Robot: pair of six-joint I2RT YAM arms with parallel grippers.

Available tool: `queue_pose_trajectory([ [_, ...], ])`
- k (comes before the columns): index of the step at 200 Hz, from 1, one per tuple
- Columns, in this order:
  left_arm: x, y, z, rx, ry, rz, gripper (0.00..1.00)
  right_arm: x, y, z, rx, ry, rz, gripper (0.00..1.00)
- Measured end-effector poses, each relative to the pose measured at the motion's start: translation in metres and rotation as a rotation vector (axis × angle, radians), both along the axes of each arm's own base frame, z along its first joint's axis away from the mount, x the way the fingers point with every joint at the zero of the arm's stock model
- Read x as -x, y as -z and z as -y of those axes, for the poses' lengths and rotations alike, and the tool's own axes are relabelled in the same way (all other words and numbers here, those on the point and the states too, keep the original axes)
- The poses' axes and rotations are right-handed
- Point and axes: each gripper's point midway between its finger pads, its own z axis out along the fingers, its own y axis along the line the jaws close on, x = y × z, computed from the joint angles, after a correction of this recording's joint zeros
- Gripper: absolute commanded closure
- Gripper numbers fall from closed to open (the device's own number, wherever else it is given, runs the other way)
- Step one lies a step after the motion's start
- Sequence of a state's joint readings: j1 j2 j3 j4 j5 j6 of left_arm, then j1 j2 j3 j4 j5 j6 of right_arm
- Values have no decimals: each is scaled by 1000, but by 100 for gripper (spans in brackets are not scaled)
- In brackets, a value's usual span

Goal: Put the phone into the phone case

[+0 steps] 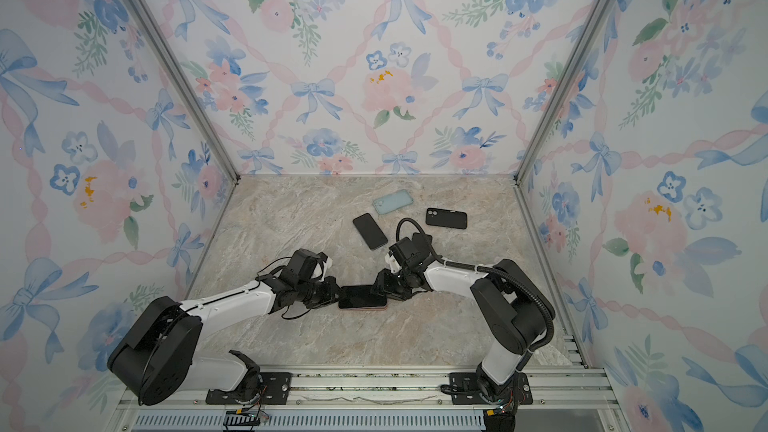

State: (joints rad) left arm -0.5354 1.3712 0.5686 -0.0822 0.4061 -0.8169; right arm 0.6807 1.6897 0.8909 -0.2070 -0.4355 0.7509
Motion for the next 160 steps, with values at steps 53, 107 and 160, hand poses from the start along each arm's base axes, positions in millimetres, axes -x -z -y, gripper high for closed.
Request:
queue_pose_trajectory([
  [53, 0, -3, 1, 8, 3, 8, 80, 1, -8, 14, 126, -36, 49, 35],
  [107, 1, -5, 3, 20, 22, 12, 74, 6, -24, 20, 227, -94, 135, 32],
  [160, 4, -6, 5, 26, 44, 13, 66, 13, -29, 39, 296, -110, 186, 48],
])
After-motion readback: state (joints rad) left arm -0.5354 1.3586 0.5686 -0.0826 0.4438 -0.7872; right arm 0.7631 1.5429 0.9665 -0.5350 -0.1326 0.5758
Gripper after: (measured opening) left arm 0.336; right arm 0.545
